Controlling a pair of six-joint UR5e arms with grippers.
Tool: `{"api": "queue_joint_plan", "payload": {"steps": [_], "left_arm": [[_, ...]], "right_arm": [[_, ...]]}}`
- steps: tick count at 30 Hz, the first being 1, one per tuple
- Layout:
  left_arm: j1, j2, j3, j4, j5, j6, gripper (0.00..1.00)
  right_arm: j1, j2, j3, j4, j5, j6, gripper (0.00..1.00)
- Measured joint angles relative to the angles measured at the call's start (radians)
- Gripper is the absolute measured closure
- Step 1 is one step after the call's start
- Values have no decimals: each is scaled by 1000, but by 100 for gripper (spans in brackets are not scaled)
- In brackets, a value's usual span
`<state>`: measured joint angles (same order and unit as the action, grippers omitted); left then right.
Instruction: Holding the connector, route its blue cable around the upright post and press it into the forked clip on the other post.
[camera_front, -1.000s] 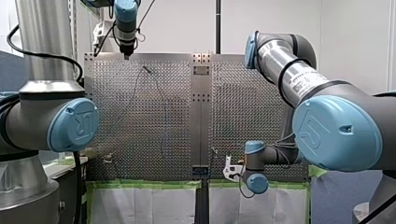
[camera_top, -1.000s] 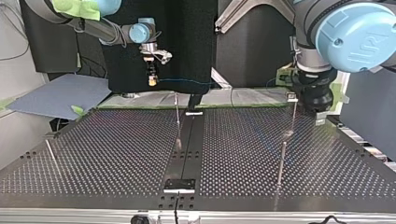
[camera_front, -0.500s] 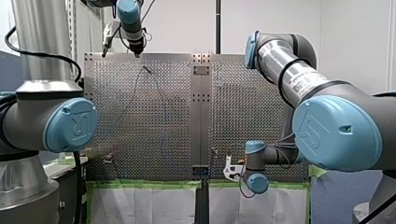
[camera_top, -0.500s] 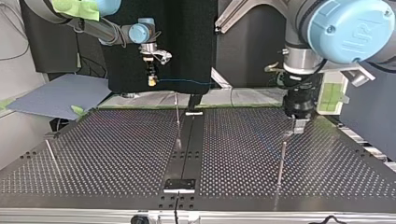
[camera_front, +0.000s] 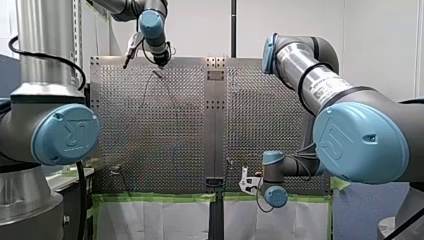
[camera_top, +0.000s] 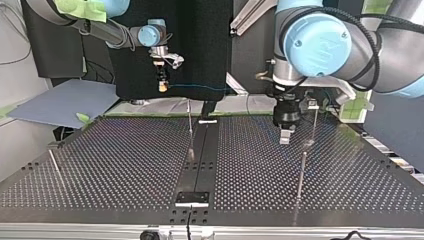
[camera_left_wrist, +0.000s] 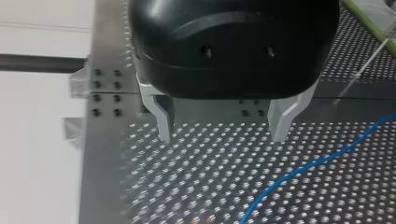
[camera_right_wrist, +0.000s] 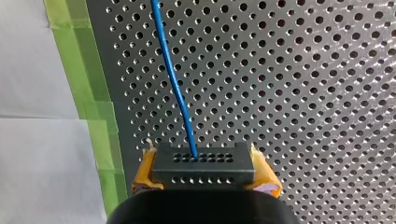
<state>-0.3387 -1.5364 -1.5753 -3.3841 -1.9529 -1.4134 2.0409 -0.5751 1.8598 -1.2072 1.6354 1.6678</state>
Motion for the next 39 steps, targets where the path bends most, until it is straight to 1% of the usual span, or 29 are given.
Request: {"api": "queue_joint_plan", "payload": {"steps": [5, 12, 17, 20, 22, 26, 28, 34, 39], "left_arm": [[-40, -37, -36, 40, -40, 40, 0], [-95, -49, -86, 95, -95, 95, 0], [-135, -71, -97, 135, -136, 136, 0], [-146, -90, -96, 160, -160, 160, 0], [-144, -97, -96, 175, -175, 175, 0], [-123, -103, -95, 210, -208, 211, 0], [-109, -103, -96, 226, -211, 225, 0], [-88, -107, -95, 276, -205, 245, 0], [-79, -115, -95, 317, -173, 248, 0]], "right_arm": [[1, 0, 0, 2, -1, 1, 100], [3, 0, 0, 24, -14, 1, 100], [3, 0, 0, 35, -22, 2, 100], [3, 1, 0, 35, -24, 2, 100], [3, 0, 0, 34, -24, 3, 100], [3, 1, 0, 34, -25, 3, 100], [3, 1, 0, 33, -25, 3, 100], [3, 2, 0, 33, -29, 3, 100], [3, 2, 0, 34, -29, 3, 100]]}}
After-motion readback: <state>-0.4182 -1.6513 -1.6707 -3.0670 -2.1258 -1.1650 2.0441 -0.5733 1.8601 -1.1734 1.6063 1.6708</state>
